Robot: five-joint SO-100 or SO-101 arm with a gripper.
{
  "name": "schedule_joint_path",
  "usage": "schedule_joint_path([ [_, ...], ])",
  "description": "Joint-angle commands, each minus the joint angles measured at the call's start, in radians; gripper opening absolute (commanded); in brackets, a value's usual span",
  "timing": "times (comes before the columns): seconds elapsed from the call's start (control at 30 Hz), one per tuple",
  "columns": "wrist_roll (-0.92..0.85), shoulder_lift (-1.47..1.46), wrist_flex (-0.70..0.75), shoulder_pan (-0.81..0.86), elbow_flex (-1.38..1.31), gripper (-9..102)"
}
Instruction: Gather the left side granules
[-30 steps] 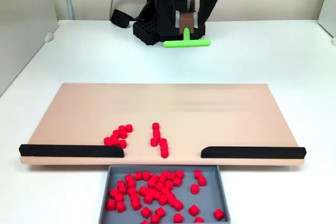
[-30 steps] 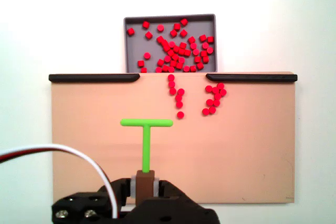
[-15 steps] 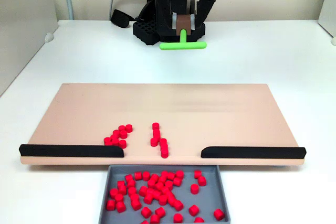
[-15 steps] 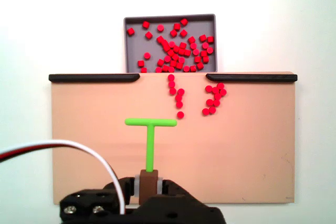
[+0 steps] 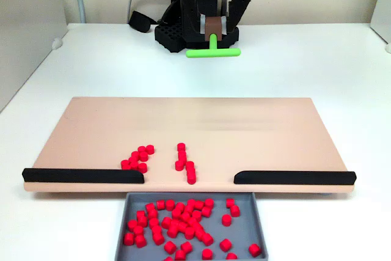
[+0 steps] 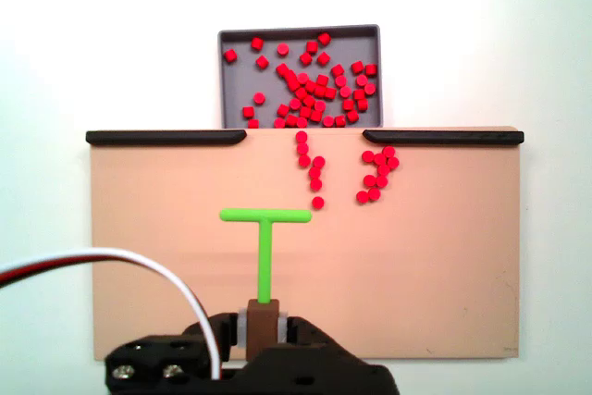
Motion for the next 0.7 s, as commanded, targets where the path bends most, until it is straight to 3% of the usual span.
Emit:
schedule_joint_path([
  [0.0, -0.026, 0.04, -0.002, 0.014, -0.018, 0],
  [0.67, -0.02, 0.046, 0.0, -0.003, -0.006, 0],
])
